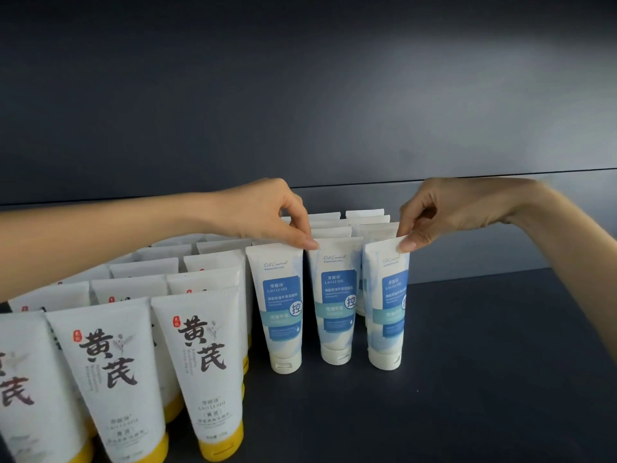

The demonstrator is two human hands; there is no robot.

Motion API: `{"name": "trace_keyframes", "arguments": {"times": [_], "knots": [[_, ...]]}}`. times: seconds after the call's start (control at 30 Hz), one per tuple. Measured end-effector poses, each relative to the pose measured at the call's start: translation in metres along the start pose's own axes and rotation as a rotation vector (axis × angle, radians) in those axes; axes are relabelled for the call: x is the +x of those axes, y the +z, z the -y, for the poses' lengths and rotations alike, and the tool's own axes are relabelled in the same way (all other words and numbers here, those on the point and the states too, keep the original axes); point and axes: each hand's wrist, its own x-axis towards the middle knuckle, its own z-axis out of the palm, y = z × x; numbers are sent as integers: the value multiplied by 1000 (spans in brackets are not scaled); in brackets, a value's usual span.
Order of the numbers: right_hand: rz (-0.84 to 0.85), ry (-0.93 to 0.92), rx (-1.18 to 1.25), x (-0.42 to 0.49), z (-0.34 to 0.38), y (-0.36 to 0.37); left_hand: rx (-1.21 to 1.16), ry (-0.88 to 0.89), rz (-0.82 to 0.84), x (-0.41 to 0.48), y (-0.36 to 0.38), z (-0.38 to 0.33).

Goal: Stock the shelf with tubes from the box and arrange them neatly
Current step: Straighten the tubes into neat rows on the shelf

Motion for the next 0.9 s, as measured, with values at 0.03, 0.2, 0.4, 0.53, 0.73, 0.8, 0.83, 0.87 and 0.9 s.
{"name": "trace_keyframes", "arguments": {"times": [0.03, 0.2, 0.4, 0.53, 0.73, 0.8, 0.83, 0.87, 0.9], "knots": [[-8, -2, 5, 1, -1, 0, -3, 1, 2, 1, 0, 0], [-42, -23, -18, 4, -4, 0, 8, -16, 4, 3, 0, 2], [-98, 1, -59, 4, -8, -3, 25, -5, 16, 4, 1, 1], [-112, 16, -72, 2, -11, -5, 25, 4, 16, 5, 1, 1], [-91, 50, -62, 1, -12, -5, 24, -15, 29, 8, 4, -4], [-95, 57, -57, 1, -12, -5, 24, -17, 24, 11, 7, -6], [-97, 58, -58, 2, -11, -5, 19, -14, 18, 12, 8, -6], [-99, 57, -61, 2, -11, -5, 12, -14, 8, 14, 9, -7], [-98, 57, -63, 1, -11, -6, 5, -18, -4, 14, 10, -7]]}}
